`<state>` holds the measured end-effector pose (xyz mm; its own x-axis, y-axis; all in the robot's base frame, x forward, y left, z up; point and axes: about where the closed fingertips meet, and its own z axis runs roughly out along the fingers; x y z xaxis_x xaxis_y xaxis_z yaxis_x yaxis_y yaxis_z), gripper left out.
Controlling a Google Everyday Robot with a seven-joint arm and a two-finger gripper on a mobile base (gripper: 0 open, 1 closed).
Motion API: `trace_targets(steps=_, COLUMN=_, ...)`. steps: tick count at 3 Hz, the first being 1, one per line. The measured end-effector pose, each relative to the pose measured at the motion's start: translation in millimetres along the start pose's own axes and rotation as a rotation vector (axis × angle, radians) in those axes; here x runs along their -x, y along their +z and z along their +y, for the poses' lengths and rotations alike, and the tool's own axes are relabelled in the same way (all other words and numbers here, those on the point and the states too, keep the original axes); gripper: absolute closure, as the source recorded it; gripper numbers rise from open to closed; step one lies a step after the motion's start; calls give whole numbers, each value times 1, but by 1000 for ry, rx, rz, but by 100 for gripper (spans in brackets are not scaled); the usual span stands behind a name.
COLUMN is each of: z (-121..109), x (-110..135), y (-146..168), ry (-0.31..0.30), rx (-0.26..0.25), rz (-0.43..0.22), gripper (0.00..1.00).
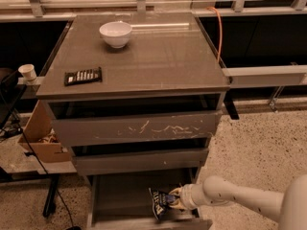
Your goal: Pick blue chip bag from bottom drawer and place on counter
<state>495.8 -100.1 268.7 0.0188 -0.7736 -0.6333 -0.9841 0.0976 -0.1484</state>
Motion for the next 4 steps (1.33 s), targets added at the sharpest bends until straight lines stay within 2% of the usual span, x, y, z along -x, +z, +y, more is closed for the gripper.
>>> trace_targets(steps=1, z=-2, x=41, y=-48, ry=-77, rx=-43, rz=16, gripper=100)
trace_targets(steps=2, z=-19, x=58, y=-77, ry=-130, rx=-71, rz=43, gripper=100)
trace_targets(steps=3, z=-21, x=60, y=-81, ry=-120, rx=-68, rz=41, gripper=100)
trace_targets(steps=4, z=-30, x=71, y=-99, ry=-71, rx=-53, rz=32, gripper=100)
